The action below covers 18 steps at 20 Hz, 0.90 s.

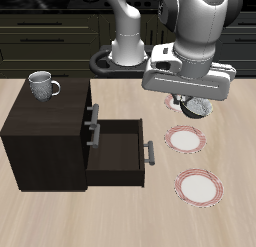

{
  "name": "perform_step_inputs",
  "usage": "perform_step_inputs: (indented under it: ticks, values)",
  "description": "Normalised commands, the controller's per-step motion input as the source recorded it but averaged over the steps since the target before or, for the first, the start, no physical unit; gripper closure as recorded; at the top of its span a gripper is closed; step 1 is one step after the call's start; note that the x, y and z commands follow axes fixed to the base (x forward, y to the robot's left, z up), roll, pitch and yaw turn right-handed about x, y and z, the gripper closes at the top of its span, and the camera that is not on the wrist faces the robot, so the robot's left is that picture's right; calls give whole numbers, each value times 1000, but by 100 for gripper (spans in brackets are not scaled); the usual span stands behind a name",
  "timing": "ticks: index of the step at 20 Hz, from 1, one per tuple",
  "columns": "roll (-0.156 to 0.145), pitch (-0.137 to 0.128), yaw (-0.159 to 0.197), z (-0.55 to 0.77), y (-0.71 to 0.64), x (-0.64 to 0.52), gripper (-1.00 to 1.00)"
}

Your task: Place the bowl on the farthest plate relative to the robot

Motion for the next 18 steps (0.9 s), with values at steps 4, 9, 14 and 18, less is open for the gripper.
perform_step_inputs:
  ticks: [4, 9, 14, 18]
  values:
    - [8, 17, 43, -106, 180, 155, 100]
    - [37, 6, 58, -96, 358, 95, 100]
    - [37, -48, 56, 93, 182, 192, 100]
    - [5, -51, 41, 23, 29, 187, 100]
